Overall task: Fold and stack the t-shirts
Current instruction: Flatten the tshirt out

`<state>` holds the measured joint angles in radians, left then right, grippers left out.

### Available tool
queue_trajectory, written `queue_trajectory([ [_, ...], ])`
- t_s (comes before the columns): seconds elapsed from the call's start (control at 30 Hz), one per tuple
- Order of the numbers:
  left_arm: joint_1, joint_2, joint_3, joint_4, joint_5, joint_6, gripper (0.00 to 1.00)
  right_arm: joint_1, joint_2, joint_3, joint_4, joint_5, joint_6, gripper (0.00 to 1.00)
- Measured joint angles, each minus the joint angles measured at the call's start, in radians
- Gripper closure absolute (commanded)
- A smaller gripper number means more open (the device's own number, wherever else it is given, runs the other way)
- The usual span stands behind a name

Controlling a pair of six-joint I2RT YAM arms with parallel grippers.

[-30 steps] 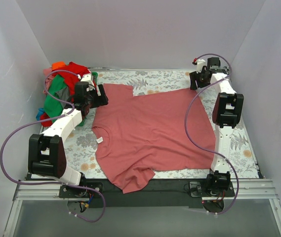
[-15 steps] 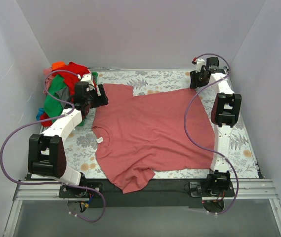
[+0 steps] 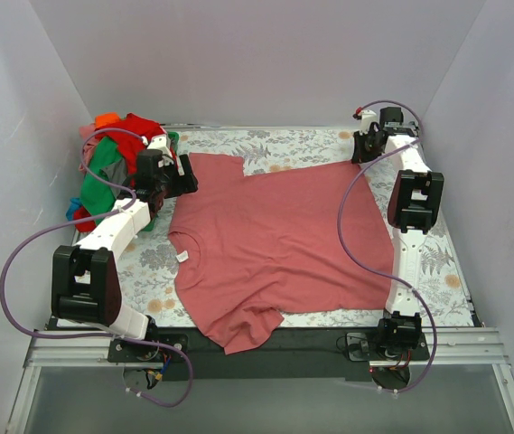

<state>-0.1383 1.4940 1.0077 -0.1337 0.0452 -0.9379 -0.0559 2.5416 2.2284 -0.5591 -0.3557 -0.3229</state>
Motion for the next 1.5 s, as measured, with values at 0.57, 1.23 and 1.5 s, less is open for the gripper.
queue_trajectory([
  [0.57,0.0,0.293,0.281,-0.05,0.129,-0.022,0.37,-0.148,-0.04,-0.084,0.01,-0.075,0.043,0.99],
  [1.23,-0.049,1.075,1.203,-0.291,0.108,-0.029,0.46,-0.19,-0.197,-0.343,0.035,-0.085,-0.048,0.99],
  [1.5,-0.105,1.001,1.087,-0.311,-0.011,-0.005,0.92,-0.19,-0.254,-0.438,0.036,-0.111,-0.06,0.99],
])
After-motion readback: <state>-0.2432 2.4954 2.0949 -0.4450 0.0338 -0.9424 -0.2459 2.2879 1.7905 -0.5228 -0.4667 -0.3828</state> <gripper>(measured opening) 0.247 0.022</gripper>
